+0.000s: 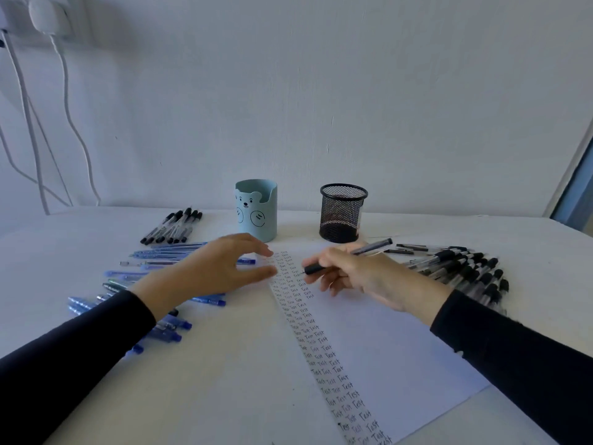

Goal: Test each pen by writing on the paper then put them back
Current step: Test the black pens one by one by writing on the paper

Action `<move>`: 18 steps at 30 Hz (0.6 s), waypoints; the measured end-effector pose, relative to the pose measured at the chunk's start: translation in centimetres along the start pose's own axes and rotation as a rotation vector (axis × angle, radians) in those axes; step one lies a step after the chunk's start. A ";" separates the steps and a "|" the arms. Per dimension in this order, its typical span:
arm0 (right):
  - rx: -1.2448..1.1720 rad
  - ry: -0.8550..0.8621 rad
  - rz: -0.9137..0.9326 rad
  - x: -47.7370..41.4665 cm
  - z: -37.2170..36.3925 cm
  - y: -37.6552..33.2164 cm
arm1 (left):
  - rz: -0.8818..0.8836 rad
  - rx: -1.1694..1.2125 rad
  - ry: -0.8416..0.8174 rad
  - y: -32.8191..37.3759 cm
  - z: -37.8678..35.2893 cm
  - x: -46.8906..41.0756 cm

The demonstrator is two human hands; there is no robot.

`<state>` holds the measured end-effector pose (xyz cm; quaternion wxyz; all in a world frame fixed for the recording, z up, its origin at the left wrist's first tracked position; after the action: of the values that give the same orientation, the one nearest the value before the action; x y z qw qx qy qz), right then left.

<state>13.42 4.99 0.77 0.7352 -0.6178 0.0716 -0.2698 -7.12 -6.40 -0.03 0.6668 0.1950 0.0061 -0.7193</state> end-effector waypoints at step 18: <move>0.200 0.379 0.157 -0.9 -2.1 0.9 | 0.131 -0.004 -0.110 -1.0 -0.9 0.2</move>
<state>12.07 3.68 -0.77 0.7850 -0.4725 0.2291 -0.3286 -7.79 -6.26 -1.18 0.7122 0.1537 -0.0418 -0.6837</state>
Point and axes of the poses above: each hand's wrist, its own x-axis away from the middle knuckle, its own z-axis out of the back of the hand, y = z × x, the point moved 3 cm from there along -x, towards the middle knuckle, and after that the axes turned 11 degrees about -z, right-handed, at the moved point
